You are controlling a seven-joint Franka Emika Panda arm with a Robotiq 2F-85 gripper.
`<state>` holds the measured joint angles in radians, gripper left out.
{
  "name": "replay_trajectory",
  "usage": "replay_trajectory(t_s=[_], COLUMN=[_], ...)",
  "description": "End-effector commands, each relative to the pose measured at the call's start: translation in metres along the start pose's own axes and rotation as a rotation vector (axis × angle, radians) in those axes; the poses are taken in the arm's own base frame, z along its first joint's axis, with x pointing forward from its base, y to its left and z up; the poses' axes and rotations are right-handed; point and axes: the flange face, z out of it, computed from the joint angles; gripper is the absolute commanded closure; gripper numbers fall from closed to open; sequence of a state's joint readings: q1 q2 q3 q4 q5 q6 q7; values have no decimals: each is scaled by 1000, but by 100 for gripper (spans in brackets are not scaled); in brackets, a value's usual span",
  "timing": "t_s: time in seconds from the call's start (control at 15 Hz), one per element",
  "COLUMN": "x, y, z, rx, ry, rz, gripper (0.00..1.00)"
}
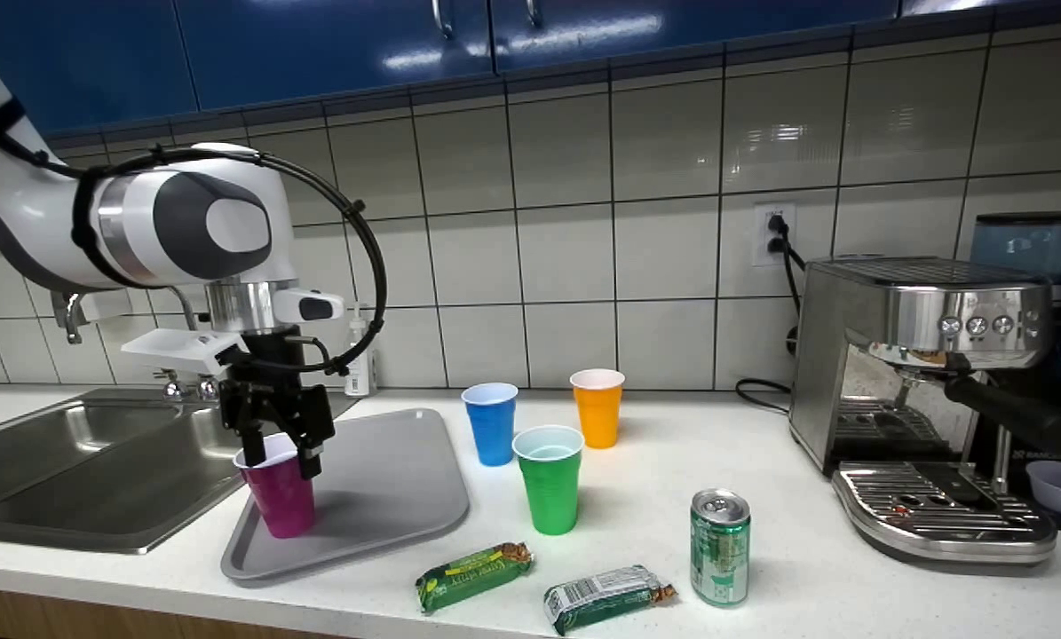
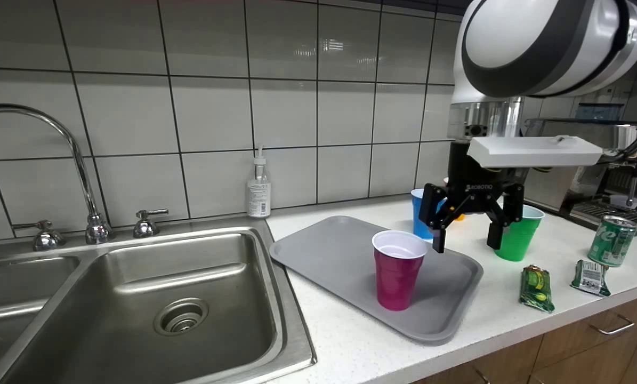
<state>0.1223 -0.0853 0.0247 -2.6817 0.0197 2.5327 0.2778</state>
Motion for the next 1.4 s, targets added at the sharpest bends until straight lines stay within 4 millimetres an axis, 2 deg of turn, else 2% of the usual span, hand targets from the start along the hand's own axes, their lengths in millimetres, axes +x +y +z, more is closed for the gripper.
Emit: replay_trajectory(t_s=[0.0,0.6,1.33], x=[9,34,61], y=[-5,-23,-41], z=[5,3,29], rx=[3,19,24], ry=[4,20,42], rz=[-20,-36,-36], gripper=[0,0,0])
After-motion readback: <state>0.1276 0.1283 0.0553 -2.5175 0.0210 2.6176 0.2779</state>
